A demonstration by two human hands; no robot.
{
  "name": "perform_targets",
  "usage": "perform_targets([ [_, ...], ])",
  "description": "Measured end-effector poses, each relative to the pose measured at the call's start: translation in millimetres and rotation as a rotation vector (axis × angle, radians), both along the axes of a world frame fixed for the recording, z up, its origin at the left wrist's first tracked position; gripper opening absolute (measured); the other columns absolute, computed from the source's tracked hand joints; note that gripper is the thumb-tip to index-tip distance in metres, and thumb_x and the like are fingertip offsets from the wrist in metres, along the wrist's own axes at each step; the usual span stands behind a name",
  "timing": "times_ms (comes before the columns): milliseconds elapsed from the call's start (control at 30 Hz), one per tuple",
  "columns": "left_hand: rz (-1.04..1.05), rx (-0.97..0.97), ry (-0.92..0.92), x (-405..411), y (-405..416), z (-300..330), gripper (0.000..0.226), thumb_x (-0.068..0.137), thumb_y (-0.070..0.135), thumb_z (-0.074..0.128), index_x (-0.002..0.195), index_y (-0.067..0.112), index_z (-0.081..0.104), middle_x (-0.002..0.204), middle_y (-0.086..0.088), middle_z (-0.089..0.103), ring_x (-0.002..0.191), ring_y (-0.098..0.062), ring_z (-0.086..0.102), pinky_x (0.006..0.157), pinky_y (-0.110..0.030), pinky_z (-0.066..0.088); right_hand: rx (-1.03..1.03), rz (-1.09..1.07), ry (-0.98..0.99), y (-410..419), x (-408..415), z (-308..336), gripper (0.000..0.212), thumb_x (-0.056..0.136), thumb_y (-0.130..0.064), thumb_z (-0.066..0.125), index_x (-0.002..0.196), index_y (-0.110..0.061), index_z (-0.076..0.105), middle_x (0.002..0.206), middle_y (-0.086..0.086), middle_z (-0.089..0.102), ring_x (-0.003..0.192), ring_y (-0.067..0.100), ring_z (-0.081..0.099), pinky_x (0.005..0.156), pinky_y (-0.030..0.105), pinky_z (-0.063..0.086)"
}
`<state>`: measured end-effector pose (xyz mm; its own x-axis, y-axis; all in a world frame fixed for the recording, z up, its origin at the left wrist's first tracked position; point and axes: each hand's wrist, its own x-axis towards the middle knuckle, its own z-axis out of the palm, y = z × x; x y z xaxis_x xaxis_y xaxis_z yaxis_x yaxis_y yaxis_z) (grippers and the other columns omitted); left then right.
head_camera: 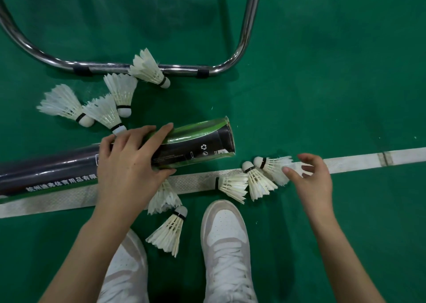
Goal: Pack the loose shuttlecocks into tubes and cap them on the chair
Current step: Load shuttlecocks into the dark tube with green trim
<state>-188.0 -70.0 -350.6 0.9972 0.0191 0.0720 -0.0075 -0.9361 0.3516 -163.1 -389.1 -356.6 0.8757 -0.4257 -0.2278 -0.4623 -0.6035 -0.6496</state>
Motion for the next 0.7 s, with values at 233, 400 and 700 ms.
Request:
perform_targets([
  [233, -0.009, -0.002, 0.003, -1, -2, -1, 0.085, 0.056, 0.032, 0.088, 0.133, 0.022, 0.052, 0.121, -0.012, 0.061, 0.107, -0.035, 0.056, 0.091, -0.048, 0.037, 0.270, -0.158, 0.064, 8, -5, -12, 0.029, 0.080, -0.011, 0.071, 0.102, -0.012, 0.054, 0.094, 0.008, 0.059, 0.082, 0.018, 0.056, 0.065, 0.019, 0.041],
  [400, -0.018, 0.001, -0.002, -2, -2, -1, 0.084, 0.057, 0.034, 0.087, 0.133, 0.022, 0.052, 0.120, -0.012, 0.061, 0.107, -0.035, 0.057, 0.091, -0.049, 0.038, 0.304, -0.174, 0.039, 16, 0, -10, 0.022, 0.084, -0.016, 0.067, 0.101, -0.011, 0.053, 0.089, 0.002, 0.059, 0.084, 0.013, 0.056, 0.066, 0.013, 0.039],
  [700, -0.032, 0.033, 0.005, -3, -4, -9, 0.088, 0.054, 0.037, 0.088, 0.133, 0.026, 0.051, 0.120, -0.009, 0.062, 0.107, -0.032, 0.057, 0.093, -0.050, 0.037, 0.468, -0.013, -0.089, 42, 16, 28, 0.011, 0.085, -0.016, 0.065, 0.091, -0.019, 0.057, 0.088, 0.003, 0.066, 0.082, 0.012, 0.061, 0.080, 0.021, 0.047],
])
